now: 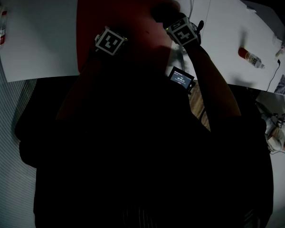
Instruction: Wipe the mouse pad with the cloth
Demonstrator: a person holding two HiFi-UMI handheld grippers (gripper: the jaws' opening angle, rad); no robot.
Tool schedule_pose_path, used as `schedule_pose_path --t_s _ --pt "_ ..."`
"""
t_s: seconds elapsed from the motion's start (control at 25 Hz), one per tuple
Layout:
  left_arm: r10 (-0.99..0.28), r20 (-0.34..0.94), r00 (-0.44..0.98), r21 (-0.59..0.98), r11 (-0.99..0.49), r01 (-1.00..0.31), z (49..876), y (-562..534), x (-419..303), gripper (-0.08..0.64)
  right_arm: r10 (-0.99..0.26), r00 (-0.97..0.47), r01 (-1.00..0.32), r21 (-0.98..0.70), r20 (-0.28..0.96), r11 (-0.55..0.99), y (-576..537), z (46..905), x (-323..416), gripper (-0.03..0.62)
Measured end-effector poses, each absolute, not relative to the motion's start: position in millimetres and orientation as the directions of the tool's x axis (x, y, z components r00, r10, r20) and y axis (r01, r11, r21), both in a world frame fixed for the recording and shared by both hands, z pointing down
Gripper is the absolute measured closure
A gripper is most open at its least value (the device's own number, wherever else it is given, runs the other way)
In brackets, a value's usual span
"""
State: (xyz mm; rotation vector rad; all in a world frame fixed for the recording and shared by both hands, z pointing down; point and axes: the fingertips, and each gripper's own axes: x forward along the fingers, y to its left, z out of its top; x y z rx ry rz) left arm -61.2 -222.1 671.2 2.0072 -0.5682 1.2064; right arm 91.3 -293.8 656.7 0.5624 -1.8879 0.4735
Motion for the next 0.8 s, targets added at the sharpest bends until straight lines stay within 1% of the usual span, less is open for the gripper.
schedule_pose_path --t_s 0.08,0.16,0.24,0.28,0.32,0.4,0.44,0.52,0.6,0.68,0.8 --pt "-0.009 0.887 0.462 0.351 -0.636 -0.687 672.6 -219.5 -63.0 0.555 -0.091 -0.408 -0.497 -0.137 0.909 0.857 -247.2 656.6 53.2 0.529" --pt "-0.028 0.884 0.467 0.342 -0.643 -0.685 672.3 -222.2 -61.1 0.555 0.061 -0.469 -0.343 -0.245 0.881 0.907 -184.0 657.9 18.4 0.529" --pt "-0.036 0.883 0.469 0.335 -0.651 -0.681 671.2 -224.4 -58.7 0.555 0.222 -0.449 -0.159 -0.322 0.866 0.933 -133.2 658.9 5.2 0.529" --pt "-0.034 0.883 0.469 0.335 -0.653 -0.679 671.0 -224.6 -59.2 0.555 0.263 -0.426 -0.096 -0.333 0.865 0.938 -123.4 660.0 6.9 0.531" --pt "-0.032 0.883 0.469 0.336 -0.654 -0.678 671.2 -224.8 -60.6 0.555 0.283 -0.411 -0.074 -0.342 0.866 0.937 -123.6 661.8 12.1 0.531" --pt "-0.03 0.88 0.474 0.343 -0.649 -0.679 672.0 -224.9 -63.0 0.555 0.276 -0.399 -0.119 -0.348 0.874 0.93 -145.7 663.7 27.6 0.531" --pt "-0.027 0.879 0.477 0.349 -0.645 -0.679 672.1 -223.9 -62.8 0.555 0.245 -0.398 -0.155 -0.329 0.884 0.932 -164.5 662.4 35.9 0.531" --pt "-0.022 0.878 0.478 0.353 -0.644 -0.679 672.1 -221.7 -61.7 0.555 0.123 -0.389 -0.266 -0.239 0.913 0.934 -214.6 661.9 60.2 0.531" --pt "-0.027 0.881 0.473 0.344 -0.65 -0.678 672.2 -222.7 -62.9 0.555 -0.01 -0.37 -0.417 -0.156 0.929 0.895 -267.7 663.1 89.2 0.529" --pt "-0.027 0.88 0.473 0.344 -0.652 -0.676 672.4 -223.6 -64.3 0.555 -0.075 -0.358 -0.538 -0.14 0.931 0.831 -300.5 662.4 106.9 0.529" --pt "-0.022 0.879 0.476 0.349 -0.651 -0.674 672.3 -222.6 -64.7 0.555 -0.153 -0.321 -0.627 -0.089 0.935 0.774 -308.2 659.0 109.7 0.529"
